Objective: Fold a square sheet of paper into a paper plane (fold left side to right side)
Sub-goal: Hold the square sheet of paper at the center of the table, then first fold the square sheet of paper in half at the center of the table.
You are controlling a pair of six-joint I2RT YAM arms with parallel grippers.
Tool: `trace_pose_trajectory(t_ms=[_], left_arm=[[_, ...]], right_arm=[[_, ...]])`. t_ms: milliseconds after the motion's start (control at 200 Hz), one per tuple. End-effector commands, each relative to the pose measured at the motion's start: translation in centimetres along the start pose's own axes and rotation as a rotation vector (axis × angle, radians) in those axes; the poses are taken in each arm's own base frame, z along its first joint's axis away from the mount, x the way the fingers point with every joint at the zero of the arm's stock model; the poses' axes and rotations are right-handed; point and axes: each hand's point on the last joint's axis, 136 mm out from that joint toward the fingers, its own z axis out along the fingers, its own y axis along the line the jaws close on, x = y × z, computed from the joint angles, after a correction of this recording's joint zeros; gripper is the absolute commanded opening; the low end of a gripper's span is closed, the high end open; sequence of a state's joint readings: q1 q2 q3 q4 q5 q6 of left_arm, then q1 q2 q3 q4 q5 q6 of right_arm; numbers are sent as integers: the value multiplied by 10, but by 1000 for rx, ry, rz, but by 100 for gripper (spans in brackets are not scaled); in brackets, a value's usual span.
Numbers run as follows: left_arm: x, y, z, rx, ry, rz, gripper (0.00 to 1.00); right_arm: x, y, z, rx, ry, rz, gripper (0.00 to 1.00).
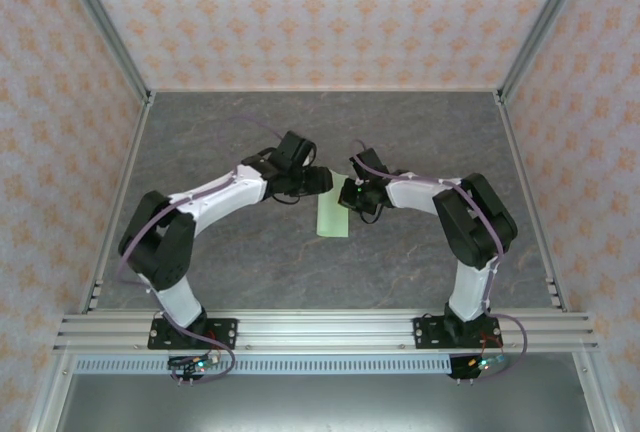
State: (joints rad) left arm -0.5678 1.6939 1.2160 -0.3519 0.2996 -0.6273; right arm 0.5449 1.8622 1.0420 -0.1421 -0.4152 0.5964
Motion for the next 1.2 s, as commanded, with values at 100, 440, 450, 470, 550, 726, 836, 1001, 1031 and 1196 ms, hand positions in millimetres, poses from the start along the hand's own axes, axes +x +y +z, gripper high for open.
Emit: trace_pose_trajectory(t_ms=[100, 440, 450, 470, 550, 726, 836, 1001, 1031, 1196], left_arm=[[9, -17, 4, 103, 55, -19, 48], [25, -4, 46, 79, 131, -55, 35], [25, -4, 47, 79, 131, -56, 35], [26, -3, 48, 79, 136, -59, 35], [31, -1, 57, 84, 150, -67, 34], [42, 24, 67, -16, 172, -57, 31], [52, 37, 70, -61, 190, -49, 26], [61, 51, 73, -99, 200, -45, 21], [61, 53, 73, -105, 201, -43, 21], [67, 79, 73, -141, 219, -56, 17]], right_arm=[[24, -38, 19, 156, 59, -17, 10], [26, -40, 16, 181, 62, -27, 10], [26, -41, 16, 182, 62, -27, 10], [27, -40, 16, 181, 63, -30, 10], [26, -41, 15, 183, 62, -29, 10], [27, -41, 15, 188, 64, -31, 10], [27, -43, 14, 194, 66, -35, 10], [29, -46, 15, 208, 75, -36, 10], [29, -46, 15, 211, 77, -40, 10], [31, -50, 15, 228, 89, -46, 9]])
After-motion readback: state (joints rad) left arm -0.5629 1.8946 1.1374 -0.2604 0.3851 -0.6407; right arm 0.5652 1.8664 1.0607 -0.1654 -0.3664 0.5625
